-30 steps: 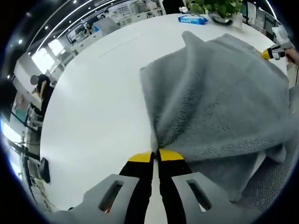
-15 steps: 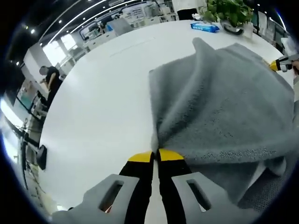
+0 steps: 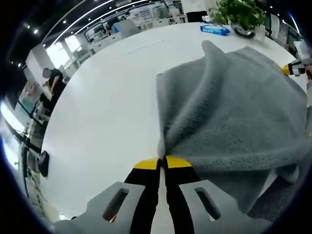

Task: Open the folded towel by lifting each exposed corner and separating the folded layers until the towel lies flat within the target outline without major curled edges

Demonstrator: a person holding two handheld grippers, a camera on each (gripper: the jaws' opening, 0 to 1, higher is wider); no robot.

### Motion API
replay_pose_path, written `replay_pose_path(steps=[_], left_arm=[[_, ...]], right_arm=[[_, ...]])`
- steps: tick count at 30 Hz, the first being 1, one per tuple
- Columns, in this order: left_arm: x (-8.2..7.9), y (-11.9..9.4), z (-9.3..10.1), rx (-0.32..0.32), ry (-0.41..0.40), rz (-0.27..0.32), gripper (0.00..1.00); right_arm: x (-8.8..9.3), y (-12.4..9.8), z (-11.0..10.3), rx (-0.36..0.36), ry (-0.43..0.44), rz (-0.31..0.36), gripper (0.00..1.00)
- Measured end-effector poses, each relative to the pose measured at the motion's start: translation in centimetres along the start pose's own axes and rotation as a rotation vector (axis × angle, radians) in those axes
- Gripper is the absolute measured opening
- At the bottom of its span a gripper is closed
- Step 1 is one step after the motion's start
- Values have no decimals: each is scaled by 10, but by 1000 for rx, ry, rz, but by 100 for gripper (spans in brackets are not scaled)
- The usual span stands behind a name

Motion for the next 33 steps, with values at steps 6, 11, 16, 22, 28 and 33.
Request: replay_pose_path(steps=[6, 11, 16, 22, 28, 33], left_arm=[[0, 0, 0, 0, 3, 2, 3], [1, 0, -1, 0, 1, 3, 3], [1, 0, -1, 1, -1, 5, 3], [1, 0, -1, 4, -4, 7, 3], [1, 0, 0, 6, -7, 10, 3], [0, 1, -1, -3, 9, 16, 3]], right_arm=[[0, 0, 2, 10, 6, 3, 0], [0, -1, 2, 11, 4, 5, 0], [1, -1, 5, 15, 8, 7, 0], [3, -2, 9, 25, 15, 10, 0], [3, -3, 12, 35, 20, 10, 0], [4, -4, 16, 44, 30, 11, 0]])
Point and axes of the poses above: the point that each gripper's makers call its tool centre point, and the gripper's own axes: y roughly forward along the fingers, z roughly to its right, x roughly out of its underside, the point moved 5 cm from there along -y, roughly backward along the fingers, and after that the axes turned 13 degrees about y, right-handed, at the moved point
